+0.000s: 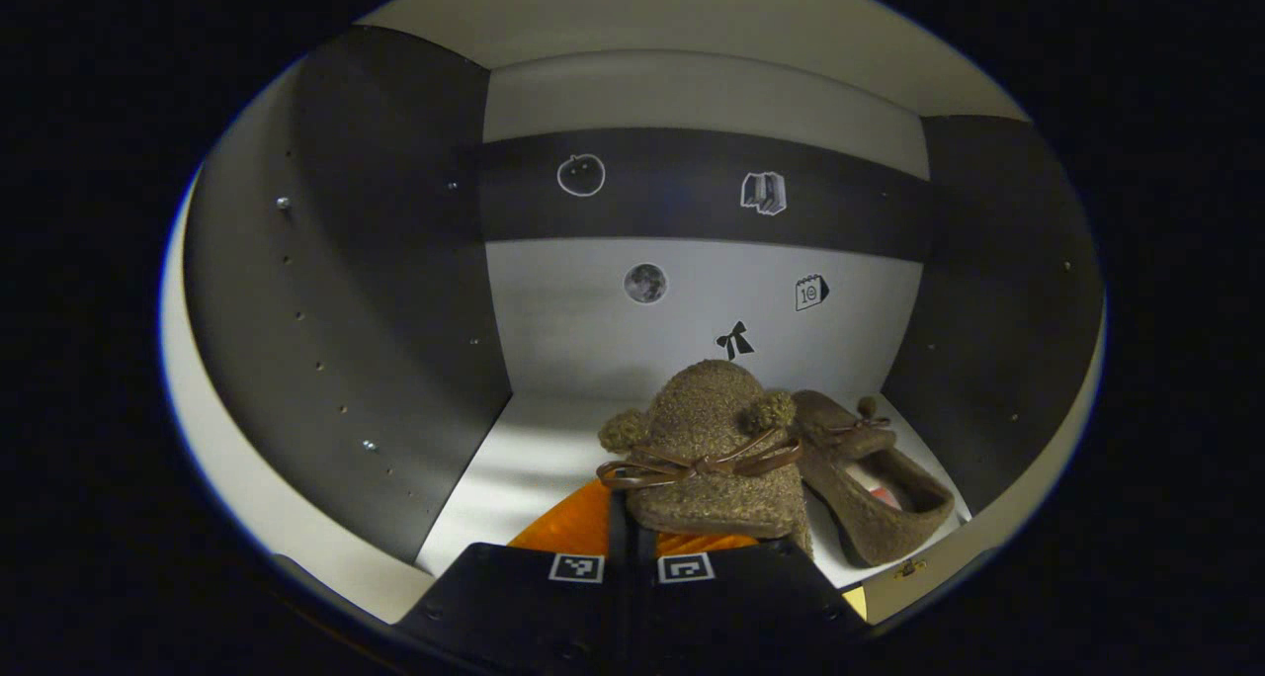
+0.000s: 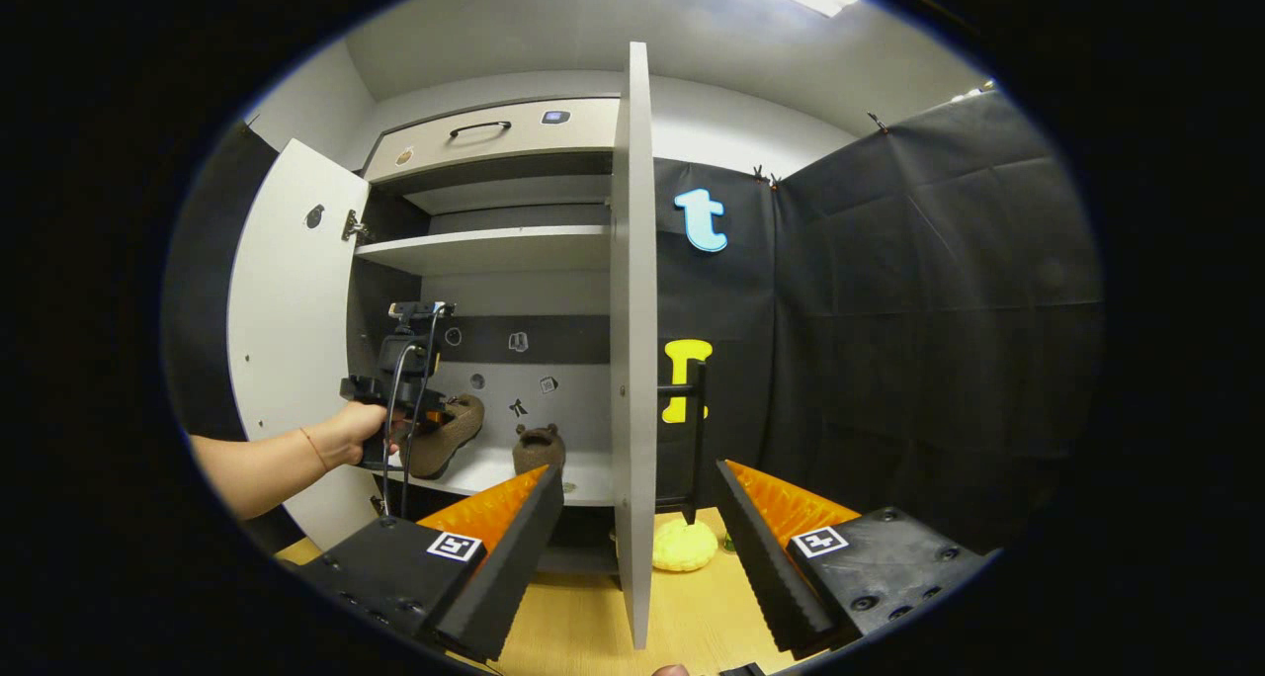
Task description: Grab one shoe with the right hand and put it into the shoe cabinet, grab the other shoe with the left hand and put it into the shoe cabinet; then close the right door with the right hand and the left door with the left hand.
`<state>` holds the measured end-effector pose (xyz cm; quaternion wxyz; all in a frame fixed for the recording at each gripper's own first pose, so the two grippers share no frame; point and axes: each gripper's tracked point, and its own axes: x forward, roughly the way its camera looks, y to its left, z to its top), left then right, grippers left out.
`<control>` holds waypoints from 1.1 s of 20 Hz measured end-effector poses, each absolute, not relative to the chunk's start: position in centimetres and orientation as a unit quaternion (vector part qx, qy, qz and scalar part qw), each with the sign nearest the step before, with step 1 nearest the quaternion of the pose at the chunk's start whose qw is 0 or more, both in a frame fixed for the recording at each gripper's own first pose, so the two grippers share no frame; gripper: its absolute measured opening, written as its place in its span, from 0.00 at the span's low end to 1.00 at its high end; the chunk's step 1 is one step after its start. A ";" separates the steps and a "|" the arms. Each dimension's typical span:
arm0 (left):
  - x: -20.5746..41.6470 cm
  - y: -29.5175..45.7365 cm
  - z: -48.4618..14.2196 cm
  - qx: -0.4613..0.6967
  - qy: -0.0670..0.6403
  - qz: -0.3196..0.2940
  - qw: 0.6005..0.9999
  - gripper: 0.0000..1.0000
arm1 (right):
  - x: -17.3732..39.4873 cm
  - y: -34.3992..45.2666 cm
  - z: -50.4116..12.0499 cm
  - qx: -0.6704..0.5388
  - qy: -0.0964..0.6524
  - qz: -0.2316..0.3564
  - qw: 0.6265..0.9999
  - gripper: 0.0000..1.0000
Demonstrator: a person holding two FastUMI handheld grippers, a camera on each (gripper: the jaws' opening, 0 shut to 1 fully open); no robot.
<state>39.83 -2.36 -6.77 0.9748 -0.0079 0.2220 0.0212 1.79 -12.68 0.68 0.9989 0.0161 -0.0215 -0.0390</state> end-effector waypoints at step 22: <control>42.5 -2.7 -9.4 0.066 0.269 0.029 0.960 0.58 | 0.3 -18.4 0.1 0.025 -0.009 -0.105 0.994 0.98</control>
